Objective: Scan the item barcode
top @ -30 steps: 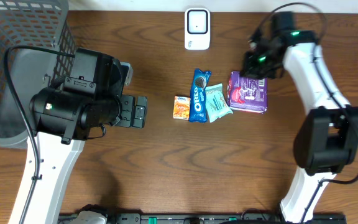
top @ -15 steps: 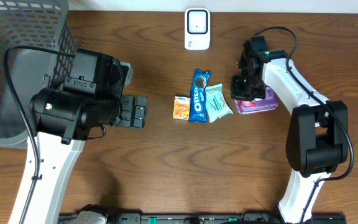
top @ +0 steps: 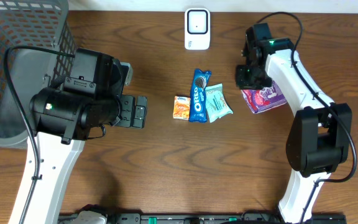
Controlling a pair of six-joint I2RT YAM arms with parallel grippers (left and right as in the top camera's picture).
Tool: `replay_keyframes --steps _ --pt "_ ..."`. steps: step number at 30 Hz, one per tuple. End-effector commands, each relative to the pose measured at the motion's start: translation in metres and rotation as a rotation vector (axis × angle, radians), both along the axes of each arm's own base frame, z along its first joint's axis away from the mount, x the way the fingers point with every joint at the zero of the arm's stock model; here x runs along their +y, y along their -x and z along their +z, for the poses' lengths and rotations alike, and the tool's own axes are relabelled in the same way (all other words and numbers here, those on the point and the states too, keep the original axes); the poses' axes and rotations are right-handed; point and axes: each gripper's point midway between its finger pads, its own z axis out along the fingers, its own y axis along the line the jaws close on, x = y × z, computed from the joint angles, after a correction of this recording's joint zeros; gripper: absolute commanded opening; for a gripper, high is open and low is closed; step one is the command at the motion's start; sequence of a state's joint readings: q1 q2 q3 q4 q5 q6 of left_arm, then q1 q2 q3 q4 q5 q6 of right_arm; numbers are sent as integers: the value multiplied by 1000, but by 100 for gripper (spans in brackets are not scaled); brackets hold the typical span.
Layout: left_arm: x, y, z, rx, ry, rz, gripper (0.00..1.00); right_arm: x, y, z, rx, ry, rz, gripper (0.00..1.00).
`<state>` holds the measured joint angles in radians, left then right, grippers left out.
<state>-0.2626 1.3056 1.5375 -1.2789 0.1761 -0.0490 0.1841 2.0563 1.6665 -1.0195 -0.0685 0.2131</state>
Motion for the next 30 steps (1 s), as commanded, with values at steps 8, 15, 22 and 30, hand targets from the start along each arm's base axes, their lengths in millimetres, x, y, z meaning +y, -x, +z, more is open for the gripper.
replay_keyframes --steps 8,15,22,30 --pt "3 -2 1 -4 -10 12 98 52 20 -26 35 -302 130 35" --pt "3 -2 1 -4 -10 12 98 70 34 -41 51 -462 140 42" --pt "3 -2 1 -4 -10 12 98 69 42 -56 63 -471 120 9" --pt "3 -2 1 -4 -10 12 98 59 32 -45 54 -421 100 1"
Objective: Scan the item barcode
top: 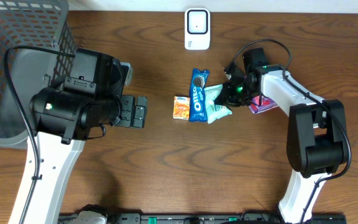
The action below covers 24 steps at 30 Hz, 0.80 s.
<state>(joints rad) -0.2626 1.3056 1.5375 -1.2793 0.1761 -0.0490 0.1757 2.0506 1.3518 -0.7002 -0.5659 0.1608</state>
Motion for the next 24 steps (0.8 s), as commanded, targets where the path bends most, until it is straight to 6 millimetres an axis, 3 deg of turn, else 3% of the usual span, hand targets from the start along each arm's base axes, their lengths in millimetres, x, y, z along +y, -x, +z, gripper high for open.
replay_keyframes --steps 1,6,9,16,19,24 --pt "3 -2 1 -5 -10 12 98 -19 -10 4 -4 102 -31 1" --pt "3 -2 1 -5 -10 12 98 -72 -23 33 -46 488 -82 1" --pt "3 -2 1 -5 -10 12 98 -92 -26 56 -90 701 -131 1" --pt "3 -2 1 -5 -10 12 98 -89 -32 83 -294 1104 -142 1" --pt "3 -2 1 -5 -10 12 98 -80 -31 74 -373 1216 -107 1" --pt "3 -2 1 -5 -10 12 98 -63 -19 37 -390 1254 -44 1"
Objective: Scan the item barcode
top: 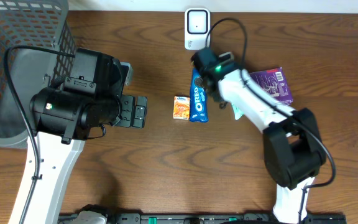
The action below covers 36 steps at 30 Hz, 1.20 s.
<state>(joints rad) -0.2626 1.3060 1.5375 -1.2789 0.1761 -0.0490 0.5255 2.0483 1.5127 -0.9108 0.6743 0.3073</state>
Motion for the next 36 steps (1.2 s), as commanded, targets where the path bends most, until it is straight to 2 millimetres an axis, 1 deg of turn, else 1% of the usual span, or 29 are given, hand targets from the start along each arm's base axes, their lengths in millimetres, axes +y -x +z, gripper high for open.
replay_keyframes --steps 1,3,4,6,8,12,13,16,18,19,21,25,28,34,36 --pt "3 -2 1 -5 -10 12 98 -12 8 -18 -8 88 -43 1" --pt "3 -2 1 -5 -10 12 98 -6 11 -27 21 12 -60 2" --pt "3 -2 1 -5 -10 12 98 -4 11 -29 32 -21 -67 6" --pt "3 -2 1 -5 -10 12 98 -6 7 -30 37 -56 -82 12" --pt "3 -2 1 -5 -10 12 98 -11 4 -30 42 -70 -92 15" --pt "3 -2 1 -5 -10 12 98 -5 1 -36 130 -186 -47 20" --pt "3 -2 1 -5 -10 12 98 -6 0 -37 146 -224 -52 20" --pt "3 -2 1 -5 -10 12 98 -12 -4 -38 168 -313 -90 21" --pt "3 -2 1 -5 -10 12 98 -18 -5 -40 184 -360 -109 25" --pt "3 -2 1 -5 -10 12 98 -21 -6 -42 196 -388 -117 30" --pt "3 -2 1 -5 -10 12 98 -22 -5 -45 233 -457 -101 41" --pt "3 -2 1 -5 -10 12 98 -13 0 -47 314 -618 -35 42" --pt "3 -2 1 -5 -10 12 98 -4 5 -49 353 -676 14 42" --pt "3 -2 1 -5 -10 12 98 10 15 -56 392 -649 103 45" --pt "3 -2 1 -5 -10 12 98 7 14 -56 377 -595 98 44"
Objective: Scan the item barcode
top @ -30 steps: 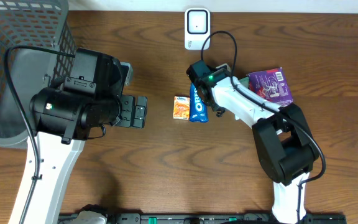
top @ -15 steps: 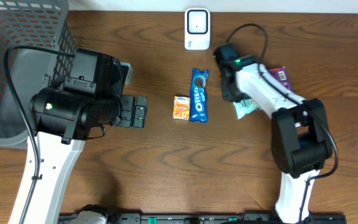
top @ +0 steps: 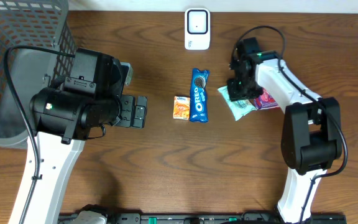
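The white scanner (top: 197,28) stands at the table's far edge, in the middle. Below it lie a blue Oreo pack (top: 199,94) and a small orange packet (top: 181,107). A mint-green packet (top: 236,103) lies to their right. My right gripper (top: 237,86) is over that packet's far end; the wrist hides its fingers. A purple packet (top: 267,99) shows partly from under the right arm. My left gripper (top: 138,112) rests well left of the items, with nothing near it.
A dark wire basket (top: 23,37) fills the far left corner, with the bulky left arm (top: 73,106) just in front of it. The right arm's base (top: 309,149) stands at the near right.
My right gripper was near the scanner, above the Oreo pack. Now it is farther right, over the mint-green packet's far end. The arm now covers part of the purple packet. The left arm is unchanged.
My right gripper was first over the purple packet at the right. Then it was at the mint-green packet beside the Oreo pack. Then it was close to the scanner. Now the mint-green packet lies farther right than at first, with my gripper over it.
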Controlling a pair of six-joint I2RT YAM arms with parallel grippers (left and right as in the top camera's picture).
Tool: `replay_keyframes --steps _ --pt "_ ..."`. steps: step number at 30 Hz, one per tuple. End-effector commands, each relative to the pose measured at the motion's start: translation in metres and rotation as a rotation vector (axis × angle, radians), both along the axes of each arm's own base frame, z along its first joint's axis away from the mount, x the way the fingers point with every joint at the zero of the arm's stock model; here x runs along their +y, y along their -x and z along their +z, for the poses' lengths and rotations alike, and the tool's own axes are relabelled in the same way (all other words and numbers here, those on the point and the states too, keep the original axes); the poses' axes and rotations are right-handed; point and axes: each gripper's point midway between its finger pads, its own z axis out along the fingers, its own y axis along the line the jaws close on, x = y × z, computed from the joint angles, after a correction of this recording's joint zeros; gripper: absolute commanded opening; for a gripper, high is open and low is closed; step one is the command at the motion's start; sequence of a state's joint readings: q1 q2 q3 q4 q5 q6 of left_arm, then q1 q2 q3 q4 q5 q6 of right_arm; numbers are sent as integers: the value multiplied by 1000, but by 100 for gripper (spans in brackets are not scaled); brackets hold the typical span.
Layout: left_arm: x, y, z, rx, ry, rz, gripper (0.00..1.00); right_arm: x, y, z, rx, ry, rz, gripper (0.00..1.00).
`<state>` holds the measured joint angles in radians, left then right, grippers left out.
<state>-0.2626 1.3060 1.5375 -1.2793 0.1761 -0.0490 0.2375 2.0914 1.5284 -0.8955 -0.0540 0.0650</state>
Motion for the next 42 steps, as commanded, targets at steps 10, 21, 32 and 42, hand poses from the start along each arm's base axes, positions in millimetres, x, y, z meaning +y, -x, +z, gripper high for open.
replay_keyframes --steps 10,21,32,42 --pt "3 -2 2 -5 -10 12 98 5 -4 32 -57 157 -8 38" --pt "3 -2 2 -5 -10 12 98 28 21 25 -48 278 85 46" --pt "3 -2 2 -5 -10 12 98 16 32 -12 -100 379 41 51" --pt "3 -2 2 -5 -10 12 98 13 32 -25 -122 362 -10 1"
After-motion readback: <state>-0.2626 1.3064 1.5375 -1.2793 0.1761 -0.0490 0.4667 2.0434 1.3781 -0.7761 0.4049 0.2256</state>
